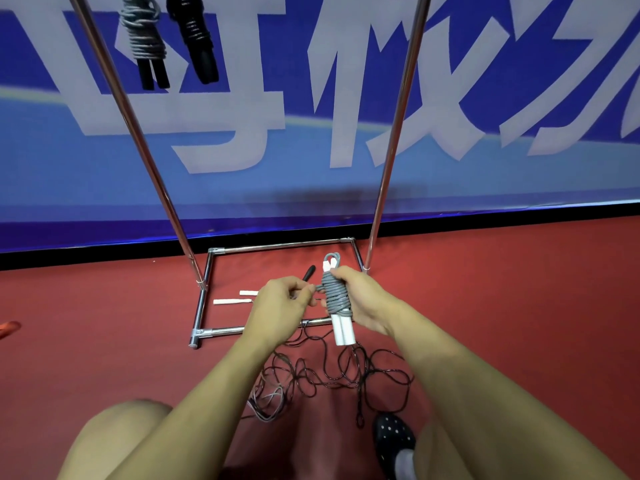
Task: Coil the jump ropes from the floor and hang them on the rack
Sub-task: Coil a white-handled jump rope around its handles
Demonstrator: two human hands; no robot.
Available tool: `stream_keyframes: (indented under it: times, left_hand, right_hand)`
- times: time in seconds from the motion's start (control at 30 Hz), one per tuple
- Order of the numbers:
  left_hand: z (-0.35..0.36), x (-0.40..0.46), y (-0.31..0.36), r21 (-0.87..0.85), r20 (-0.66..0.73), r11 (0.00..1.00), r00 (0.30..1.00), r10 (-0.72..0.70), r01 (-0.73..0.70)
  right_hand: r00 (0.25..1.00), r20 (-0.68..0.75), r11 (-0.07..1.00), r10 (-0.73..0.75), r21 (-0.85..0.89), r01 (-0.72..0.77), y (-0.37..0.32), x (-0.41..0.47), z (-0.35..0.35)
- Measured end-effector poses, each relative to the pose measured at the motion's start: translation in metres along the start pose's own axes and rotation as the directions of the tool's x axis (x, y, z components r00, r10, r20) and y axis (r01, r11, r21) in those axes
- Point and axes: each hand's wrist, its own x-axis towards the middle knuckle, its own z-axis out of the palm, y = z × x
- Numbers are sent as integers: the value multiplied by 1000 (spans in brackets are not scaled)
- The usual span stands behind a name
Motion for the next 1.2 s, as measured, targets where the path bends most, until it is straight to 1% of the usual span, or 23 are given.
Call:
stream_keyframes:
  times: [0.1,0.23,0.33,0.37,0.47,0.5,0.57,0.6,0.63,0.73,0.8,0.9,1.0,1.07,1.2]
  left_hand:
    - [1,0,-1,-44,44,999,999,-2,4]
    - [3,-3,-1,-147,99,989,995,-12,27]
    - [9,-5,-2,-221,133,974,991,-10,40]
    - [11,-5,-3,-258,139,964,990,-27,63]
    - [15,-7,-5,-357,170,923,982,-86,143]
    - [15,-7,-6,-379,181,911,978,-101,164]
    - [15,-5,-7,-396,195,899,974,-117,187]
    - [14,-4,-9,-391,193,901,974,-118,187]
    - [14,-2,-11,-385,190,905,975,-114,181]
    - [13,0,-14,-330,204,930,974,-97,161]
    - [15,1,-16,-312,221,937,971,-90,158]
    - [16,2,-21,-289,215,945,973,-89,151]
    - [14,1,-17,-275,210,957,977,-36,94]
    - [13,0,-14,-239,194,970,981,-6,53]
    - [7,2,-9,-201,176,980,984,27,9]
  right_hand:
    - [999,-11,998,-44,-53,44,3,-2,-1]
    - [983,-1,964,-182,-197,179,10,1,-2]
    - [974,-46,962,-220,-174,209,12,-3,0]
    - [970,-55,955,-238,-195,224,12,-4,1]
    - [950,-67,891,-305,-372,260,16,-2,2]
    - [952,-67,888,-298,-386,251,15,-2,4]
    - [966,-68,939,-248,-261,223,13,-1,7]
    - [971,-55,954,-231,-207,215,13,0,7]
    - [974,-36,958,-225,-193,214,12,0,7]
    - [982,18,954,-190,-234,189,14,1,2]
    - [987,46,961,-155,-224,161,12,-2,0]
    - [986,106,979,-125,-145,140,10,-5,-1]
    - [981,169,988,-93,-104,112,10,-5,-3]
    - [976,199,983,-93,-136,121,10,-7,-2]
    - [965,182,940,-189,-250,232,9,-7,0]
